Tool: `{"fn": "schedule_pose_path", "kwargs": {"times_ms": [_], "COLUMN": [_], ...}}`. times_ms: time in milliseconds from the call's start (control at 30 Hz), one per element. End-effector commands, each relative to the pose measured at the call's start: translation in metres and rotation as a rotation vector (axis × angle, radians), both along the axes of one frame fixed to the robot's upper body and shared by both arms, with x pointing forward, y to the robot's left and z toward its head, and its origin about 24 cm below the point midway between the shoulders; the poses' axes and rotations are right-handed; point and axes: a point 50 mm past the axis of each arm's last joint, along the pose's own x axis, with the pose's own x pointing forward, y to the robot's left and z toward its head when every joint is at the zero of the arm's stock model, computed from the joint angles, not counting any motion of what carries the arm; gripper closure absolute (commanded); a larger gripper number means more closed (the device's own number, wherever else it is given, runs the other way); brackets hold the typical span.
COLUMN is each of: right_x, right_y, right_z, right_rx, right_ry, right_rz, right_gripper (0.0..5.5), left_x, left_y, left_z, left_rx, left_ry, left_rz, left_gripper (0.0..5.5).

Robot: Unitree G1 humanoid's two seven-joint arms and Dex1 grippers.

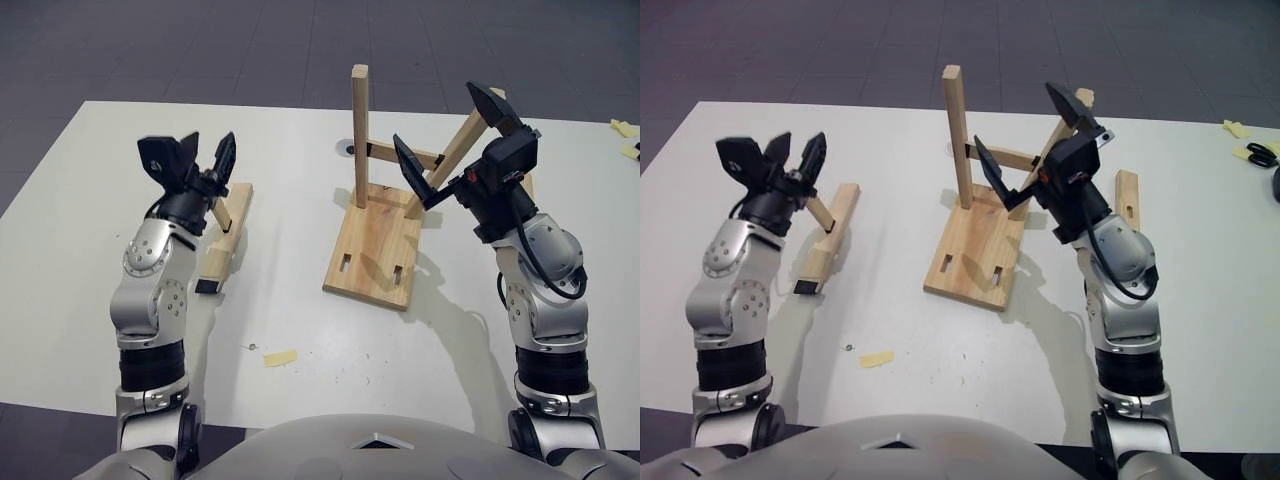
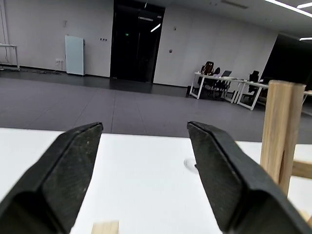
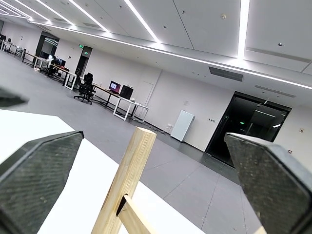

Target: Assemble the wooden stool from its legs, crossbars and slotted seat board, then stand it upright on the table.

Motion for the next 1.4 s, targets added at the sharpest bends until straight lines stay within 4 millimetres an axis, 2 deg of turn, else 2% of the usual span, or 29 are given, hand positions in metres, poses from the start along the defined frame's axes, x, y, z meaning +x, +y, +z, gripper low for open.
{"fn": "schedule_pose_path", "kwargs": {"times_ms": [33,100,167,267,333,400,467,533,667,767,1000,1067,1133,1200,1233,1367,1400], "right_x": [-0.001,0.0,0.0,-0.001,-0.002,-0.002,-0.001,-0.001,-0.002,-0.002,-0.005,-0.006,-0.006,-0.006,-0.007,-0.006,-0.006], "right_y": [0.001,0.001,0.001,0.002,0.003,0.003,0.003,0.003,0.003,0.004,0.006,0.008,0.009,0.009,0.009,0.011,0.011], "right_z": [0.0,0.0,0.001,0.0,-0.001,-0.001,-0.001,0.0,-0.001,-0.002,-0.004,-0.004,-0.005,-0.005,-0.005,-0.005,-0.004], "right_rx": [0.0,0.001,0.004,0.009,0.011,0.012,0.011,0.01,0.011,0.015,0.011,0.004,0.005,0.009,0.01,0.014,0.013], "right_ry": [-0.002,-0.004,-0.007,-0.005,-0.002,0.0,0.0,0.001,0.004,0.006,0.009,0.009,0.01,0.01,0.01,0.012,0.011], "right_rz": [-0.002,-0.002,-0.003,-0.004,-0.002,-0.001,0.001,0.001,0.0,0.001,0.009,0.018,0.02,0.02,0.02,0.02,0.023], "right_gripper": [0.1,0.1,0.1,0.1,0.1,0.1,0.1,0.1,0.1,0.1,0.1,0.1,0.1,0.1,0.1,0.1,0.1], "left_x": [0.009,0.016,0.022,0.025,0.023,0.019,0.016,0.015,0.016,0.019,0.025,0.026,0.027,0.029,0.03,0.027,0.023], "left_y": [0.002,0.006,0.012,0.019,0.021,0.02,0.02,0.017,0.014,0.016,0.027,0.031,0.035,0.034,0.034,0.037,0.038], "left_z": [0.039,0.042,0.032,-0.008,-0.046,-0.071,-0.083,-0.084,-0.077,-0.058,0.024,0.039,0.043,0.031,0.015,-0.077,-0.092], "left_rx": [0.02,0.04,0.054,0.045,0.033,0.014,-0.01,-0.02,-0.024,-0.038,-0.048,-0.062,-0.078,-0.062,-0.059,0.025,0.024], "left_ry": [-0.097,-0.091,-0.039,0.111,0.233,0.317,0.35,0.345,0.317,0.253,-0.008,-0.054,-0.058,-0.012,0.045,0.35,0.392], "left_rz": [-0.013,-0.015,-0.018,-0.011,-0.01,-0.014,-0.01,-0.016,-0.022,-0.016,0.017,0.019,0.021,0.012,0.005,0.018,0.022], "left_gripper": [1.42,1.0,0.76,0.16,0.11,0.11,0.11,0.11,0.11,0.11,0.11,0.11,0.11,0.11,0.11,0.11,0.11]}}
